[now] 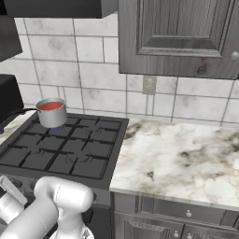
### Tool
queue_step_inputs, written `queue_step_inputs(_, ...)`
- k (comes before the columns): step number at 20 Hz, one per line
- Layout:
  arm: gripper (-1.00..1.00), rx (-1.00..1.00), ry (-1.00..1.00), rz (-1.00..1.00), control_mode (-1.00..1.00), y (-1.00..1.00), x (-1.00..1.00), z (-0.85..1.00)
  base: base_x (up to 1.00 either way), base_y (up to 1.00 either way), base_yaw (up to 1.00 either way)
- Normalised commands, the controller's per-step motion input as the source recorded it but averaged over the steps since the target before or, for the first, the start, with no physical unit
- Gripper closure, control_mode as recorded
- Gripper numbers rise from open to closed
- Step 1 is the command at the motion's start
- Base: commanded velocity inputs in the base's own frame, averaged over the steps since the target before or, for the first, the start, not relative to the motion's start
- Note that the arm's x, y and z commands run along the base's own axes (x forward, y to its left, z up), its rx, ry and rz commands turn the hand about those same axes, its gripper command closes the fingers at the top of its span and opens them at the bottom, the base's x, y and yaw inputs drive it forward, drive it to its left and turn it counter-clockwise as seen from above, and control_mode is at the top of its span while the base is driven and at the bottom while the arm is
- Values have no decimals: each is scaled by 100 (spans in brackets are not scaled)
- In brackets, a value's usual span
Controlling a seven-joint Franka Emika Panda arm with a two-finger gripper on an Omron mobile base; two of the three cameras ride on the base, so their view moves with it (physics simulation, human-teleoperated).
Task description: Wait until the marinara sauce is simmered to a deep red color and then turn off the stove.
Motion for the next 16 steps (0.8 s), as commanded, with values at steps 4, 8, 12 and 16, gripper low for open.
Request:
queue_step_inputs(4,-100,0,0,0,-100,0,0,0,0,0,0)
queue_step_inputs(8,-100,0,0,0,-100,0,0,0,0,0,0)
queue_step_inputs(12,-100,0,0,0,-100,0,0,0,0,0,0)
queue_step_inputs(16,-100,0,0,0,-100,0,0,0,0,0,0)
